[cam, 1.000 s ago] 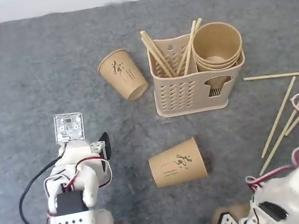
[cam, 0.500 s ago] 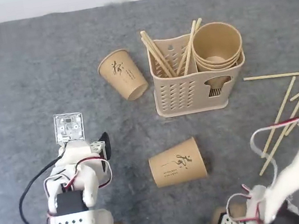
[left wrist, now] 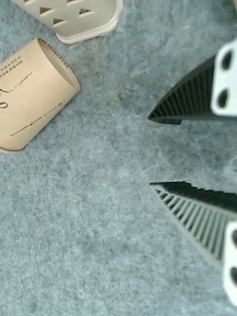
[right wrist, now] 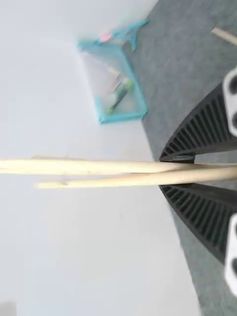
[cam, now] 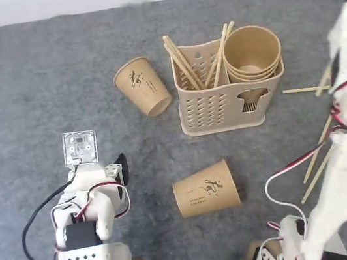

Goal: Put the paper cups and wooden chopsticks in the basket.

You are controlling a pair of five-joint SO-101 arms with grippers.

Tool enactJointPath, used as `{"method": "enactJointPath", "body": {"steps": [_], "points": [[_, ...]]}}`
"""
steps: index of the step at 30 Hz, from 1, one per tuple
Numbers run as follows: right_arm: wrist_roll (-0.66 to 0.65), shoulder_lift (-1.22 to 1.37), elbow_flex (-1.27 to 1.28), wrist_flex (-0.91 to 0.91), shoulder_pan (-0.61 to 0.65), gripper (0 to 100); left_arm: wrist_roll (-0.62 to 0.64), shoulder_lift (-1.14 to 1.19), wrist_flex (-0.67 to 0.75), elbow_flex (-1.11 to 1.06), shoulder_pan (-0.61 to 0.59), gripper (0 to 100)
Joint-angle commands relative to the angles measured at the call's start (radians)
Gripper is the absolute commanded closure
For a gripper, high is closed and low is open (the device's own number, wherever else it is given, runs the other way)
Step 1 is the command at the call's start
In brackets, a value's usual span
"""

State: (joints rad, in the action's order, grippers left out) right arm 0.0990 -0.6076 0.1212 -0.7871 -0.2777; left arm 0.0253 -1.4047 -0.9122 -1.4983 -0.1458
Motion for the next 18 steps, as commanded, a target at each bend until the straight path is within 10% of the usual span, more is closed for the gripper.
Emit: {"method": "enactJointPath", "body": {"steps": [1, 18], "points": [[-0.012, -0.041, -0.018, 0.079, 0.077, 99.1, 0.006, -0.009, 0.015, 0.033, 0.006, 81], [-0.014, 0.064, -0.017, 0.374, 0.348, 99.1, 0.006, -0.015, 0.017, 0.031, 0.006, 82]]}}
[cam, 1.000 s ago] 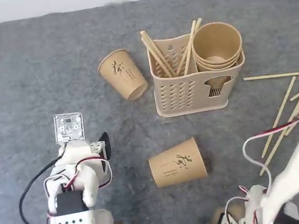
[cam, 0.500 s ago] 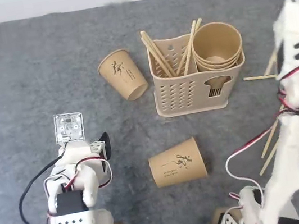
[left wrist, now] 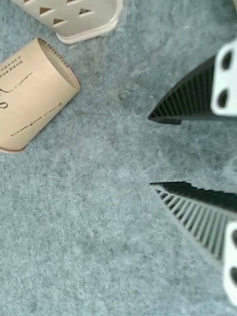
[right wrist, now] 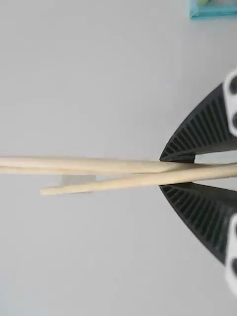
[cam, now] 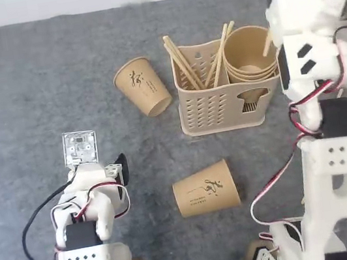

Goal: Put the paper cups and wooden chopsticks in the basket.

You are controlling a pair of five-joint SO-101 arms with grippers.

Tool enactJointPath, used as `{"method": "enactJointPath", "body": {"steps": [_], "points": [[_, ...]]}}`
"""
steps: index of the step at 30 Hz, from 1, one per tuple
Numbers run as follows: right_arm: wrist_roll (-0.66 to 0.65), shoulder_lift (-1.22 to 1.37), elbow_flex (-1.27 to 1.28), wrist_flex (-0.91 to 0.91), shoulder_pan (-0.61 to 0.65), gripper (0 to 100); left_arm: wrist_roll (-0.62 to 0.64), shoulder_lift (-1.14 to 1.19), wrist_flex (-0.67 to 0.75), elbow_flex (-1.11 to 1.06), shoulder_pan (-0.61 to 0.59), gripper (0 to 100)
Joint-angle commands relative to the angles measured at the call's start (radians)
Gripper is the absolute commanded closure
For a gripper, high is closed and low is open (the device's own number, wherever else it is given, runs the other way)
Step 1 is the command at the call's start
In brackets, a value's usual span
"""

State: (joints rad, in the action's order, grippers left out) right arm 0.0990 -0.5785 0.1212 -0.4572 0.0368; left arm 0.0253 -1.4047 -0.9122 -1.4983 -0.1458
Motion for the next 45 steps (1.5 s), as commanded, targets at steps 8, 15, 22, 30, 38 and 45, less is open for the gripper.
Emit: {"method": "enactJointPath", "body": {"steps": [8, 15, 22, 30, 38, 45], "points": [[0.031, 0.114, -0.017, 0.127, 0.13, 99.1, 0.006, -0.015, 0.02, 0.031, 0.006, 82], [0.051, 0.18, -0.017, 0.16, 0.162, 99.1, 0.006, -0.015, 0.032, 0.03, 0.006, 82], [0.08, 0.205, -0.005, 0.16, 0.18, 99.1, 0.006, -0.015, 0.032, 0.03, 0.006, 82], [0.121, 0.2, 0.097, 0.16, 0.213, 99.1, -0.017, -0.015, 0.032, 0.03, 0.006, 82], [0.121, 0.199, 0.206, 0.254, 0.246, 99.1, -0.018, -0.015, 0.032, 0.03, 0.006, 82], [0.121, 0.199, 0.322, 0.383, 0.237, 99.1, -0.018, -0.015, 0.032, 0.03, 0.006, 82]]}}
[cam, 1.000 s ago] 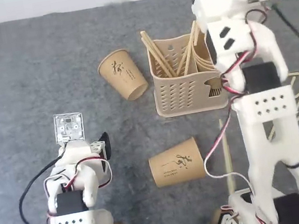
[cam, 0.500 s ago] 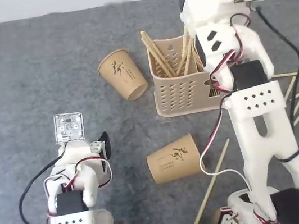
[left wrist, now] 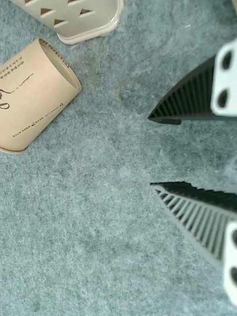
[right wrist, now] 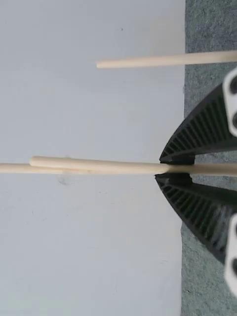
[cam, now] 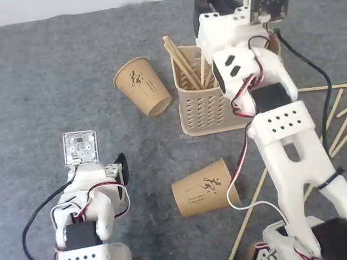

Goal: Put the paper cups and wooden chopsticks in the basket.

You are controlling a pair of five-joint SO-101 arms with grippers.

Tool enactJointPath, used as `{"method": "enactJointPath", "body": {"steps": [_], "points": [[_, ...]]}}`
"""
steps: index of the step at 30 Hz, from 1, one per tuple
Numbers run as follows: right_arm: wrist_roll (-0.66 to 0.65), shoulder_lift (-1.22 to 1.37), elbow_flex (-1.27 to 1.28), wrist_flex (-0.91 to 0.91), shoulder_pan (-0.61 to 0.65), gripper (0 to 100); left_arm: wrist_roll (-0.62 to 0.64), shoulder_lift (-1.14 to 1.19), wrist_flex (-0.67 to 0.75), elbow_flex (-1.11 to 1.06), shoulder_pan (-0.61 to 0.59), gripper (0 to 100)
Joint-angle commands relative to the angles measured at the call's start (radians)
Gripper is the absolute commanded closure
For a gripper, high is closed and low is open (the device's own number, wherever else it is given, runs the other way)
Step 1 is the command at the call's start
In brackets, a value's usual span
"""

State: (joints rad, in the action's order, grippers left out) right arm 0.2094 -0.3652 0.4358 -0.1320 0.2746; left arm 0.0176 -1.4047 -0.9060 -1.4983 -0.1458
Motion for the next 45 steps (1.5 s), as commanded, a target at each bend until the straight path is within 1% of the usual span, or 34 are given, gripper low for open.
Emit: {"method": "enactJointPath", "body": {"steps": [1, 5, 10, 16, 19, 25, 30, 36, 37, 41, 45], "points": [[0.009, -0.015, 0.025, 0.074, -0.001, 99.0, -0.011, -0.015, 0.026, 0.03, 0.006, 82], [0.006, -0.016, 0.061, 0.102, -0.001, 97.3, -0.011, -0.015, 0.026, 0.03, 0.006, 82], [0.009, -0.082, 0.101, 0.073, 0.005, 85.8, -0.011, -0.015, 0.026, 0.03, 0.006, 82], [0.011, -0.271, 0.149, -0.048, 0.008, 85.0, -0.011, -0.015, 0.026, 0.03, 0.006, 82], [0.011, -0.378, 0.167, -0.162, 0.005, 84.8, -0.011, -0.015, 0.026, 0.03, 0.006, 82], [0.006, -0.613, 0.172, -0.549, -0.001, 85.0, -0.011, -0.015, 0.026, 0.03, 0.006, 82], [0.006, -0.745, 0.172, -0.786, -0.005, 85.0, -0.011, -0.015, 0.026, 0.03, 0.006, 82], [0.003, -0.828, 0.184, -1.056, -0.108, 85.0, -0.011, -0.015, 0.026, 0.028, 0.005, 82], [-0.002, -0.834, 0.203, -1.089, -0.119, 84.8, -0.011, -0.015, 0.026, 0.028, 0.005, 82], [-0.117, -0.835, 0.351, -1.145, -0.13, 85.0, -0.011, -0.015, 0.028, 0.028, 0.005, 82], [-0.123, -0.835, 0.523, -1.144, -0.133, 85.0, -0.011, -0.014, 0.028, 0.028, 0.005, 82]]}}
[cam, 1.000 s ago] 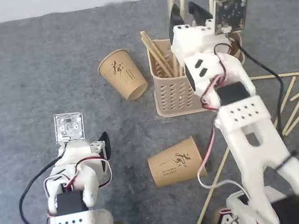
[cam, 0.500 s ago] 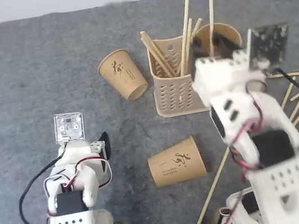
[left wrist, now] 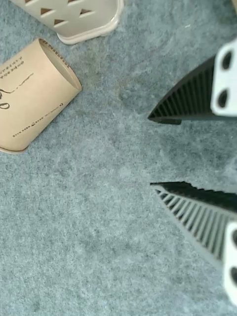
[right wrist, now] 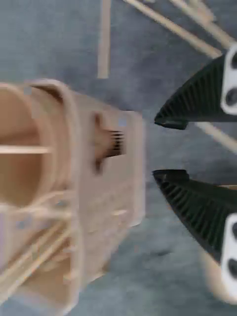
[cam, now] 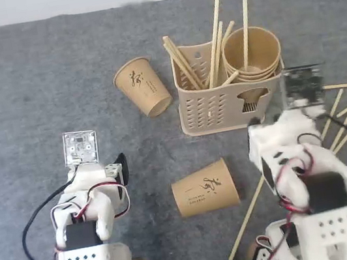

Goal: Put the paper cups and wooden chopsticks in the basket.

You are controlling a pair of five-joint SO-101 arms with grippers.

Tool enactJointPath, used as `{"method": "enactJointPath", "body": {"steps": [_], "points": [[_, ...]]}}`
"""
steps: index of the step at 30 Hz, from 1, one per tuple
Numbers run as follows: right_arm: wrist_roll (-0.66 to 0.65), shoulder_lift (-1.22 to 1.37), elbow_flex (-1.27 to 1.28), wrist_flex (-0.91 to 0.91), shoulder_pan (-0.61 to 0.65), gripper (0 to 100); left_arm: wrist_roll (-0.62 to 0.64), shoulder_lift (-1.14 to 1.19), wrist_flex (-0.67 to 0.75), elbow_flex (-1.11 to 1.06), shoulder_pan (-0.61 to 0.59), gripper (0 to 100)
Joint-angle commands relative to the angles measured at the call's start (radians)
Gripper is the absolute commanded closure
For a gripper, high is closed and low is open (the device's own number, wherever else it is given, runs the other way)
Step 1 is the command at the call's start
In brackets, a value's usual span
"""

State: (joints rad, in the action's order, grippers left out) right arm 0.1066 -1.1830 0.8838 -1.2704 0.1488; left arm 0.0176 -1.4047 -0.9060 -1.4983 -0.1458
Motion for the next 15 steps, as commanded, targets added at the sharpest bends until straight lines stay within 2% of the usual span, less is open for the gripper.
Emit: {"method": "enactJointPath", "body": {"steps": [1, 6, 12, 15], "points": [[-0.018, -0.018, 0.112, 0.007, -0.007, 85.0, -0.011, -0.014, 0.028, 0.028, 0.005, 82], [0.08, -0.016, 0.229, 0.111, -0.047, 85.1, -0.011, -0.012, 0.028, 0.028, 0.005, 82], [0.129, -0.016, 0.393, 0.254, -0.122, 85.1, -0.011, -0.011, 0.028, 0.028, 0.005, 82], [0.183, -0.016, 0.491, 0.335, -0.11, 85.2, -0.011, -0.011, 0.031, 0.028, 0.006, 82]]}}
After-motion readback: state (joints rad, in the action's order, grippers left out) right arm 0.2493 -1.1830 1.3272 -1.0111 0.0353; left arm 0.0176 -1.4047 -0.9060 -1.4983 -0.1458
